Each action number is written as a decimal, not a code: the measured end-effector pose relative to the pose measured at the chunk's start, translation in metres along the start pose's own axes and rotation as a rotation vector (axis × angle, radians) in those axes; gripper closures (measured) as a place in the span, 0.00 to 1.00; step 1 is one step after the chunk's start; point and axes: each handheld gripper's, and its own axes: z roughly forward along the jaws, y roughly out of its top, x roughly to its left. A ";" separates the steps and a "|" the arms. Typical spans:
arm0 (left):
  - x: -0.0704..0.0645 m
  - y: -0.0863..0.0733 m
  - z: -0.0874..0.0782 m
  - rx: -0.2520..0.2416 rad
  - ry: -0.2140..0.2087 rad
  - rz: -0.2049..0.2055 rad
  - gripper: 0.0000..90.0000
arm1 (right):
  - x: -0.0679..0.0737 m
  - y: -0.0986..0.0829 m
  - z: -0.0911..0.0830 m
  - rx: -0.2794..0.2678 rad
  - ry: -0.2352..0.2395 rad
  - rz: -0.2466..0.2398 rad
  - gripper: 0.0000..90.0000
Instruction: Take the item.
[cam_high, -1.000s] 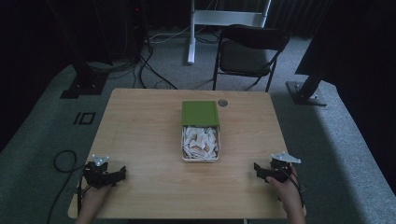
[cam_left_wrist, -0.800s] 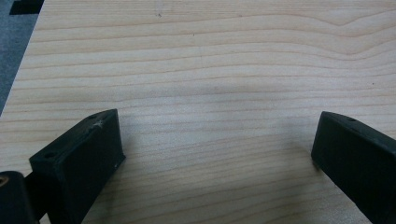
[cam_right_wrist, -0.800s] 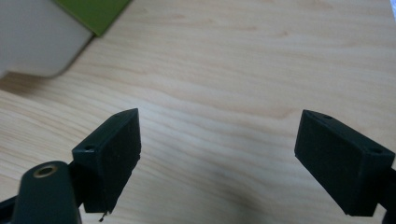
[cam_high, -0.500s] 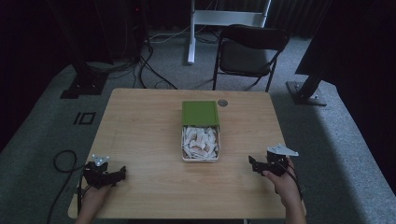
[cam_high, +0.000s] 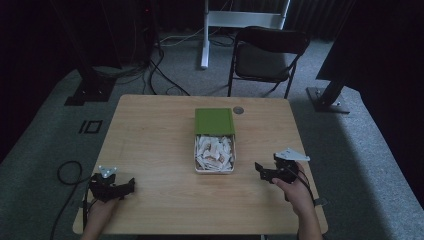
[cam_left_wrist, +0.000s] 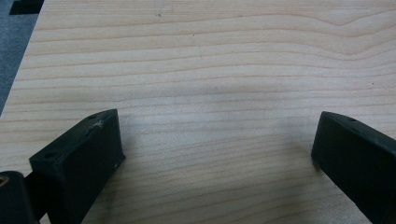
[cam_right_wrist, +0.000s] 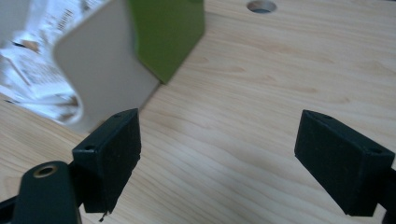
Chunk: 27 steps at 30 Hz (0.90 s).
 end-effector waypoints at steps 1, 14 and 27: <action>0.000 0.000 0.000 0.000 0.000 0.000 0.03 | 0.002 0.002 0.001 -0.004 0.008 -0.005 0.16; 0.000 0.000 0.000 0.000 0.000 0.000 0.03 | 0.025 0.033 0.009 -0.045 0.066 -0.021 0.16; 0.000 0.000 0.000 0.001 0.000 0.000 0.03 | 0.052 0.059 0.017 -0.086 0.141 -0.066 0.16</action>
